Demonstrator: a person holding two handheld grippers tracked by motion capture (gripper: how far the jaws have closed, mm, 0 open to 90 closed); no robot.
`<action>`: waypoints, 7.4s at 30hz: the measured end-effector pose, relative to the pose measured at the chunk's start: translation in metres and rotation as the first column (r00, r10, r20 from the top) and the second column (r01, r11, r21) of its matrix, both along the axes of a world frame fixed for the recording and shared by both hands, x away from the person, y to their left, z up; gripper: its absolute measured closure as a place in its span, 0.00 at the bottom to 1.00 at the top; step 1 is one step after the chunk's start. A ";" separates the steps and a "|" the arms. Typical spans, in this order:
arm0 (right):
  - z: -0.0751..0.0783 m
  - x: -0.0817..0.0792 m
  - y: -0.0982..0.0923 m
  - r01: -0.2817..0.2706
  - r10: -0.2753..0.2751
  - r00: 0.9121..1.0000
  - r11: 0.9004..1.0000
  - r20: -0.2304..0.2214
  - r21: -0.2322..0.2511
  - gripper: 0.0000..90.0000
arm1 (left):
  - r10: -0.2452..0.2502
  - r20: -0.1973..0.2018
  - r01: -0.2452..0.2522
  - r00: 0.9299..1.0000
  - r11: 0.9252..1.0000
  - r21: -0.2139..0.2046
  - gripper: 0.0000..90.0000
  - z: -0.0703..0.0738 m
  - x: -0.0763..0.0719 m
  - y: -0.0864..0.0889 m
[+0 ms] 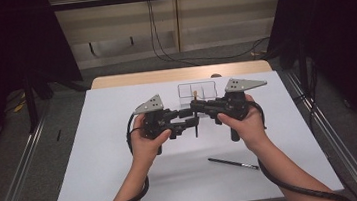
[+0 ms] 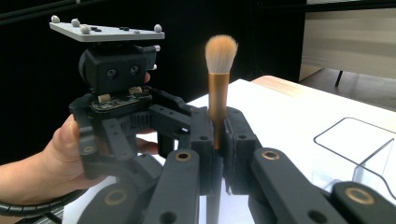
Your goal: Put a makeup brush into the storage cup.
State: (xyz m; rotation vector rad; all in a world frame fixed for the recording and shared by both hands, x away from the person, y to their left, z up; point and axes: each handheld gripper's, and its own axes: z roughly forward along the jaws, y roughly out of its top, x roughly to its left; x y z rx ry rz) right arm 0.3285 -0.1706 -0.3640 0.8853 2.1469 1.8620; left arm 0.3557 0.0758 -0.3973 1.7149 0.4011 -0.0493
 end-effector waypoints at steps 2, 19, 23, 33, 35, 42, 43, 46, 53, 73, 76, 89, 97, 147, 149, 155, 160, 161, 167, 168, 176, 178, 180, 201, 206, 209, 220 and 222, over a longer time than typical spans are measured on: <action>0.001 0.000 0.000 0.000 0.000 1.000 1.000 0.000 -0.001 0.94 | 0.008 0.024 -0.008 1.000 1.000 -0.002 0.53 0.001 0.000 0.001; 0.001 0.001 -0.003 0.008 -0.008 1.000 1.000 0.007 -0.001 0.94 | 0.048 0.002 -0.048 0.999 0.999 0.002 0.15 0.000 -0.001 0.017; 0.002 0.000 -0.003 0.012 -0.012 1.000 1.000 0.008 -0.002 0.94 | 0.063 0.006 -0.063 0.998 0.998 0.010 0.07 -0.001 -0.001 0.021; 0.002 0.002 -0.006 0.019 -0.019 1.000 1.000 0.015 -0.006 0.94 | 0.076 -0.009 -0.076 0.997 0.997 -0.003 0.00 -0.005 -0.001 0.037; 0.002 0.002 -0.006 0.019 -0.019 1.000 1.000 0.016 -0.007 0.94 | 0.080 0.003 -0.080 0.997 0.997 0.005 0.00 -0.006 -0.002 0.041; 0.002 0.002 -0.008 0.026 -0.026 1.000 1.000 0.017 -0.007 0.94 | 0.090 0.023 -0.091 0.996 0.995 0.039 0.00 -0.008 -0.005 0.053; 0.002 0.002 -0.008 0.026 -0.026 1.000 1.000 0.017 -0.007 0.94 | 0.090 0.023 -0.091 0.996 0.995 0.039 0.00 -0.008 -0.005 0.053; 0.002 0.002 -0.008 0.025 -0.025 1.000 1.000 0.017 -0.007 0.94 | 0.096 0.038 -0.098 0.995 0.994 0.050 0.00 -0.009 -0.008 0.060; 0.003 0.002 -0.008 0.029 -0.029 0.999 1.000 0.021 -0.009 0.94 | 0.097 0.039 -0.100 0.994 0.993 0.057 0.00 -0.010 -0.010 0.070; 0.003 0.002 -0.009 0.040 -0.040 0.999 0.999 0.028 -0.010 0.94 | 0.167 0.064 -0.172 0.984 0.981 0.086 0.00 -0.016 -0.017 0.111; 0.004 0.002 -0.009 0.042 -0.042 0.999 0.999 0.027 -0.009 0.94 | 0.178 0.068 -0.183 0.982 0.979 0.087 0.00 -0.017 -0.018 0.116; 0.005 0.003 -0.011 0.046 -0.045 0.998 0.999 0.032 -0.009 0.94 | 0.194 0.071 -0.200 0.978 0.975 0.095 0.00 -0.019 -0.023 0.131; 0.004 0.003 -0.011 0.046 -0.046 0.998 0.999 0.033 -0.009 0.94 | 0.212 0.071 -0.218 0.975 0.971 0.098 0.00 -0.021 -0.025 0.140; 0.003 0.010 -0.017 0.064 -0.064 0.997 0.998 0.036 -0.018 0.94 | 0.273 0.113 -0.290 0.955 0.939 0.183 0.00 -0.028 -0.045 0.192; 0.002 0.011 -0.017 0.065 -0.064 0.997 0.998 0.032 -0.022 0.94 | 0.277 0.111 -0.294 0.954 0.938 0.183 0.00 -0.028 -0.046 0.194; 0.002 0.016 -0.016 0.065 -0.064 0.997 0.998 0.035 -0.024 0.94 | 0.288 0.106 -0.304 0.952 0.934 0.187 0.00 -0.030 -0.049 0.201; 0.005 0.021 -0.016 0.071 -0.070 0.997 0.997 0.042 -0.033 0.94 | 0.301 0.101 -0.316 0.948 0.929 0.192 0.00 -0.031 -0.051 0.204; 0.006 0.022 -0.017 0.073 -0.071 0.997 0.997 0.040 -0.033 0.94 | 0.302 0.097 -0.316 0.948 0.930 0.190 0.00 -0.032 -0.050 0.204; 0.010 0.031 -0.023 0.098 -0.096 0.994 0.994 0.046 -0.045 0.94 | 0.299 0.089 -0.311 0.950 0.930 0.196 0.00 -0.034 -0.050 0.206; 0.010 0.031 -0.023 0.098 -0.096 0.994 0.994 0.046 -0.045 0.94 | 0.293 0.085 -0.304 0.952 0.933 0.193 0.00 -0.034 -0.050 0.206; 0.020 0.044 -0.033 0.140 -0.137 0.988 0.989 0.065 -0.043 0.94 | 0.288 0.083 -0.299 0.954 0.935 0.192 0.00 -0.036 -0.050 0.205; 0.022 0.047 -0.035 0.149 -0.146 0.987 0.988 0.065 -0.041 0.94 | 0.293 0.080 -0.303 0.953 0.934 0.189 0.00 -0.036 -0.050 0.205; 0.024 0.051 -0.039 0.161 -0.159 0.985 0.986 0.062 -0.039 0.94 | 0.295 0.083 -0.306 0.952 0.933 0.190 0.00 -0.036 -0.050 0.206; 0.034 0.074 -0.046 0.225 -0.221 0.971 0.973 0.091 -0.046 0.94 | 0.290 0.084 -0.301 0.953 0.935 0.190 0.00 -0.036 -0.051 0.203; 0.033 0.079 -0.045 0.237 -0.231 0.968 0.970 0.095 -0.060 0.94 | 0.288 0.079 -0.298 0.954 0.933 0.200 0.00 -0.037 -0.052 0.202; 0.033 0.081 -0.045 0.242 -0.236 0.967 0.968 0.098 -0.063 0.94 | 0.275 0.096 -0.290 0.956 0.933 0.214 0.00 -0.037 -0.050 0.203; 0.036 0.094 -0.048 0.293 -0.286 0.953 0.954 0.101 -0.059 0.94 | 0.275 0.083 -0.286 0.958 0.936 0.206 0.00 -0.038 -0.050 0.202; 0.036 0.095 -0.049 0.300 -0.292 0.950 0.951 0.109 -0.067 0.94 | 0.279 0.086 -0.291 0.956 0.934 0.208 0.00 -0.038 -0.051 0.201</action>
